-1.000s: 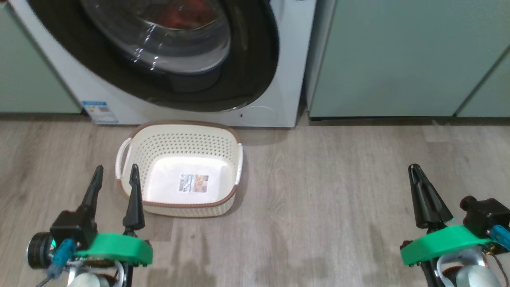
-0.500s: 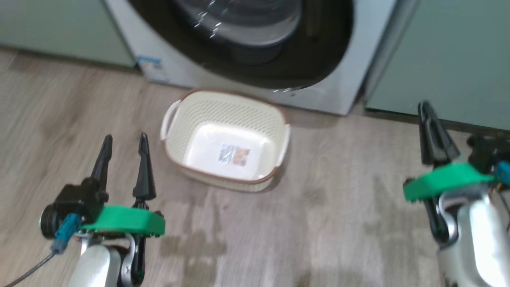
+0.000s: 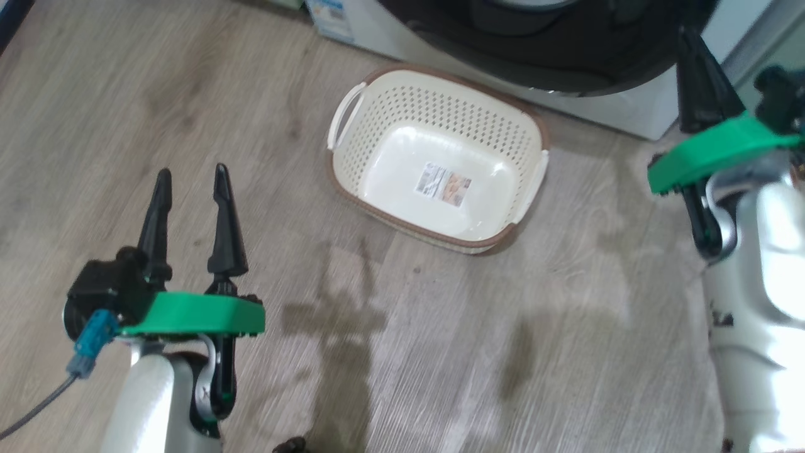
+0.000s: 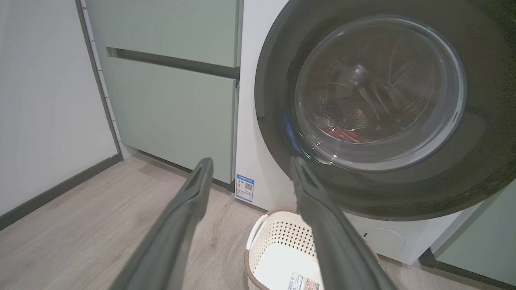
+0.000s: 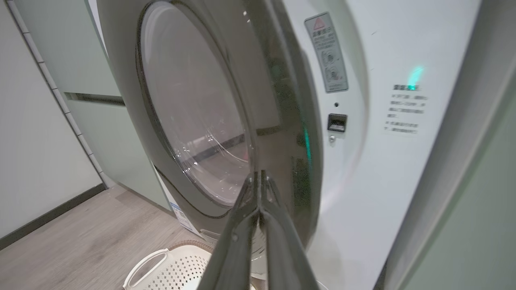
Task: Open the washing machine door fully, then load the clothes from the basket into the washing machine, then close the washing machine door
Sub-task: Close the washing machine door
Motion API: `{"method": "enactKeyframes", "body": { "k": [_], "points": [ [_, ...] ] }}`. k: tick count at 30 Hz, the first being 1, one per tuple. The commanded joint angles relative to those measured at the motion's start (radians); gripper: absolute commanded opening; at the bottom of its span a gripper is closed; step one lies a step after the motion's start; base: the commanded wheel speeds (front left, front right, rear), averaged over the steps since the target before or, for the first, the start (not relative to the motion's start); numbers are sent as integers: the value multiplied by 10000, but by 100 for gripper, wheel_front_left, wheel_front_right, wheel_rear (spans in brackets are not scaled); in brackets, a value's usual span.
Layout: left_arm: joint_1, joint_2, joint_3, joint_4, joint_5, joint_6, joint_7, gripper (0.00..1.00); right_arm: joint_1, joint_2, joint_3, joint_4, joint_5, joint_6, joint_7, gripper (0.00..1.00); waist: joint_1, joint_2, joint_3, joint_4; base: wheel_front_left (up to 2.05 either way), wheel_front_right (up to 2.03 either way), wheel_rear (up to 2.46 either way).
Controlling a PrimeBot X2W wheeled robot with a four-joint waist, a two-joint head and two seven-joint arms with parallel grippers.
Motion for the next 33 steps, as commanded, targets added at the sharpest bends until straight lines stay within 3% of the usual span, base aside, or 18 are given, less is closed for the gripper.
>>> {"method": "enactKeyframes", "body": {
  "k": [1,19,33],
  "points": [
    [-417,59,408,-324,81,-51,-94,100,-392,-43,268,-196,-1,0,-110,0,-3,0,221,198,0,0,0],
    [-747,-65,480,-368,37,-108,-95,100,-2764,-533,219,2050,-115,0,-583,0,-3,0,754,354,0,0,0],
    [-1137,-67,288,-400,-233,26,-95,100,-5691,-1063,-460,4254,-1072,0,-497,0,-3,0,1594,535,0,0,0]
  ]
}}
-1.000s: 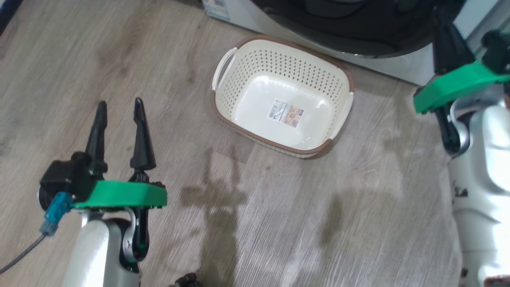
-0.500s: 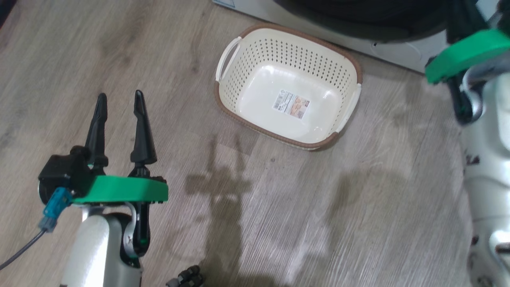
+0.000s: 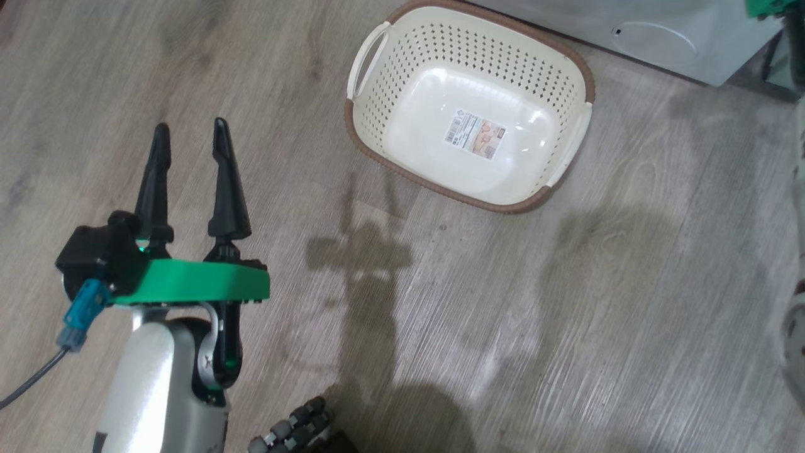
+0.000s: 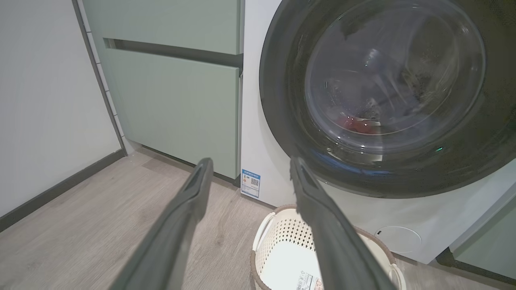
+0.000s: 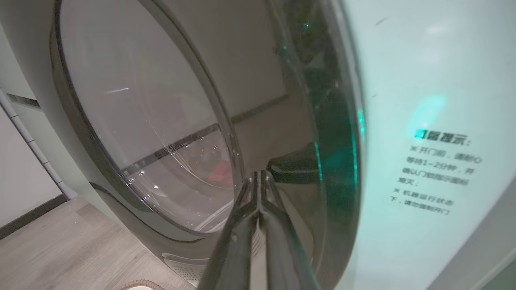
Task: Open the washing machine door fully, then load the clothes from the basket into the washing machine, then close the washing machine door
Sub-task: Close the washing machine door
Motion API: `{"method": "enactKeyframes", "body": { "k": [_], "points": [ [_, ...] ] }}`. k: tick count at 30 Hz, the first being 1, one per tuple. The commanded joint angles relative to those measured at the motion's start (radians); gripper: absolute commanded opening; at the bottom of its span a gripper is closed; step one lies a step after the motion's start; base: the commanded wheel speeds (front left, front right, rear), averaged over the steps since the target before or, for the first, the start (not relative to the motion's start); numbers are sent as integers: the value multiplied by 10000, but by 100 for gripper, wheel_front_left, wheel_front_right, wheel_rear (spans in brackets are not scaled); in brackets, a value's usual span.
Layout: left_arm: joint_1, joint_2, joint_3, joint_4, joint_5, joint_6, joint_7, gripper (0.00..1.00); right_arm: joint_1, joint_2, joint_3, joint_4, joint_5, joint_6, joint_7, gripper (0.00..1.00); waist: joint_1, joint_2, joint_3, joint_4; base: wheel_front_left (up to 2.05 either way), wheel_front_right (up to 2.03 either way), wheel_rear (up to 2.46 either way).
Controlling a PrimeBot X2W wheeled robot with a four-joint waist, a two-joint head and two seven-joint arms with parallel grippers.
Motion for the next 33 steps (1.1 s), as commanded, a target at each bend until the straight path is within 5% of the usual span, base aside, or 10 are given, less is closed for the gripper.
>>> {"method": "enactKeyframes", "body": {
  "k": [1,14,15,16,17,18,25,33],
  "points": [
    [-237,146,300,-280,-26,59,-93,100,-556,61,-180,-66,-171,-9,-146,0,-1,0,32,17,0,0,0],
    [62,145,178,19,191,-55,-93,100,6,937,558,1074,90,-9,-848,0,-1,0,-838,-372,0,0,0],
    [135,145,170,41,264,-81,-93,100,256,1012,677,1039,250,-9,-915,13,-1,0,-1019,-463,0,0,0],
    [219,145,161,65,344,-118,-93,100,519,1080,778,961,414,-9,-968,42,-1,0,-1182,-560,0,0,0],
    [301,145,161,93,392,-164,-93,100,803,1140,896,866,558,-9,-1008,91,-1,0,-1356,-675,0,0,0],
    [380,145,163,130,468,-214,-93,100,1106,1193,1014,749,710,-9,-1037,100,-1,0,-1524,-778,0,0,0],
    [959,249,253,379,818,-522,-93,100,3421,1427,1639,-790,1529,-9,-1110,100,-1,0,-2534,-1779,0,0,0],
    [1460,477,57,475,1024,-699,-70,100,6368,1597,1224,-3456,1825,-9,-1115,100,-1,0,-3318,-2939,0,0,0]
  ]
}}
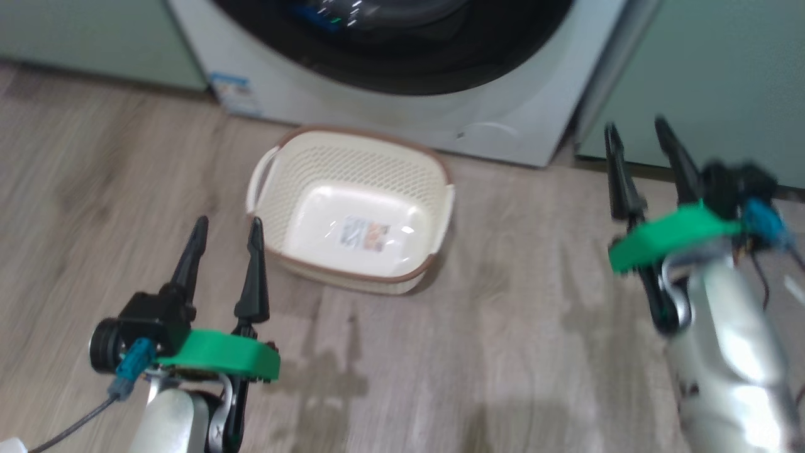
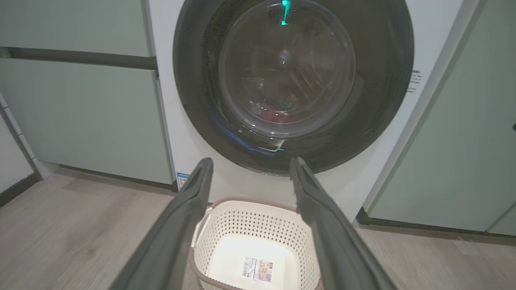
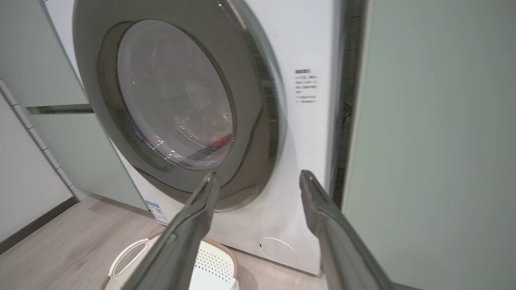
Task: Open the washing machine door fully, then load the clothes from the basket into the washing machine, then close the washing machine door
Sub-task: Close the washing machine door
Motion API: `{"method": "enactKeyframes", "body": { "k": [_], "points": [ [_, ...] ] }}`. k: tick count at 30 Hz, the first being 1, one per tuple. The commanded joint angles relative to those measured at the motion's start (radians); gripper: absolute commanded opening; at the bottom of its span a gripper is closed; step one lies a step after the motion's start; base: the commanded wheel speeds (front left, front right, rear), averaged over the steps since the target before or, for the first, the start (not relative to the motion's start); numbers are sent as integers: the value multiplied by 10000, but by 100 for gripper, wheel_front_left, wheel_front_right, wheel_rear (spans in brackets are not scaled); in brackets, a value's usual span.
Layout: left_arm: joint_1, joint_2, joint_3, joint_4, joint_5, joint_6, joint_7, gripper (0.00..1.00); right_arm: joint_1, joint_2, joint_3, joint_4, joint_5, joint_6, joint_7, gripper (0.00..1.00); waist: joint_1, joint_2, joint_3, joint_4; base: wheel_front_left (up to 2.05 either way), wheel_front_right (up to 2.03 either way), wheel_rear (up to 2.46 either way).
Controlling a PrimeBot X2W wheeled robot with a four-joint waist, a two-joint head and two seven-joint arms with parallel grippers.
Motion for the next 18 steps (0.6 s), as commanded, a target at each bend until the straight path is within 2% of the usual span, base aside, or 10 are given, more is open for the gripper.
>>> {"method": "enactKeyframes", "body": {
  "k": [1,10,18],
  "points": [
    [-108,198,258,-319,87,-38,-52,100,215,228,115,-671,99,-2,-80,100,1,-1,-468,-641,0,0,0],
    [435,346,100,-375,-16,-110,244,100,2764,301,105,-3278,282,-2,659,100,1,-1,-1090,-1892,0,0,0],
    [1012,412,66,-539,-24,63,372,100,4389,304,340,-4762,494,-2,1215,100,1,-1,-1556,-2450,0,0,0]
  ]
}}
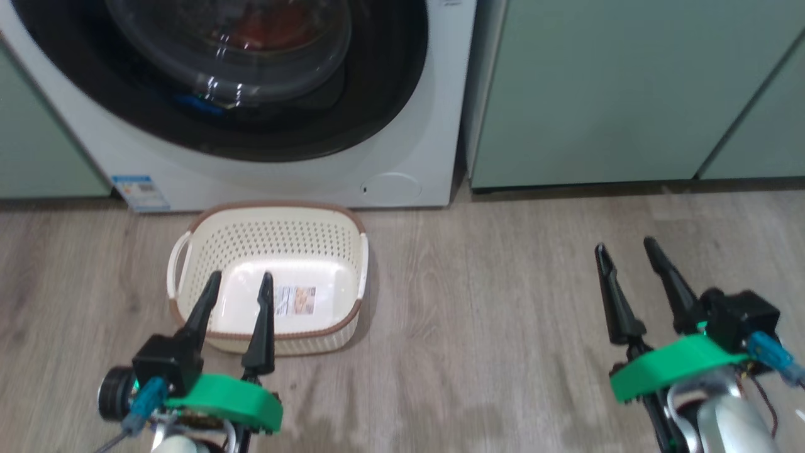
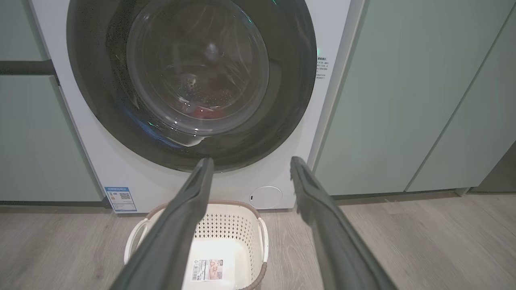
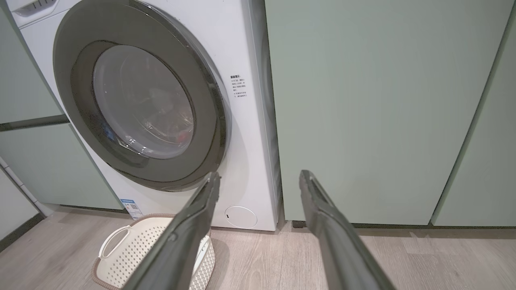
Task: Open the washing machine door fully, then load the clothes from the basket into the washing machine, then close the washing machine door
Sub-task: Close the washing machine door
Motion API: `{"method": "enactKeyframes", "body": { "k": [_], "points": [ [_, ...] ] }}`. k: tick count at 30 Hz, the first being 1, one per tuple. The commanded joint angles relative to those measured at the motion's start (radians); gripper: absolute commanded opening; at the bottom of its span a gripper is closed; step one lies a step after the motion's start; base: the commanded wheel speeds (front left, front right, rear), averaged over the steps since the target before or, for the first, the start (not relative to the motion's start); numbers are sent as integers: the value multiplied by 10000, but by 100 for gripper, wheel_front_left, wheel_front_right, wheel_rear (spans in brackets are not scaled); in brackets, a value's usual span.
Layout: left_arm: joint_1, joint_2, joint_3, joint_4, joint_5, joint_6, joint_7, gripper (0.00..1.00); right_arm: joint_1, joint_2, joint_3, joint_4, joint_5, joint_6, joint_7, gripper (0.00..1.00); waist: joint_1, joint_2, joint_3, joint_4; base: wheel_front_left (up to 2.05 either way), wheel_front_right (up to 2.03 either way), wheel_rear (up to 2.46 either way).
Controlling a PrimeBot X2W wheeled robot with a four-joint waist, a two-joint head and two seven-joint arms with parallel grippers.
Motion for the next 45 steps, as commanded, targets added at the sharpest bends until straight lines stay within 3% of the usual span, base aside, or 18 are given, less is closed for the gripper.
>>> {"method": "enactKeyframes", "body": {
  "k": [1,13,45],
  "points": [
    [-197,149,315,-363,-15,67,8,100,-219,43,254,-399,99,-2,34,100,1,-1,-149,-137,0,0,0],
    [267,228,304,-677,-58,282,153,100,857,44,-91,-1556,87,-2,515,100,1,-1,-383,-276,0,0,0],
    [225,443,231,-923,-219,503,264,100,896,45,-205,-1662,249,-2,380,100,1,-1,-209,-243,0,0,0]
  ]
}}
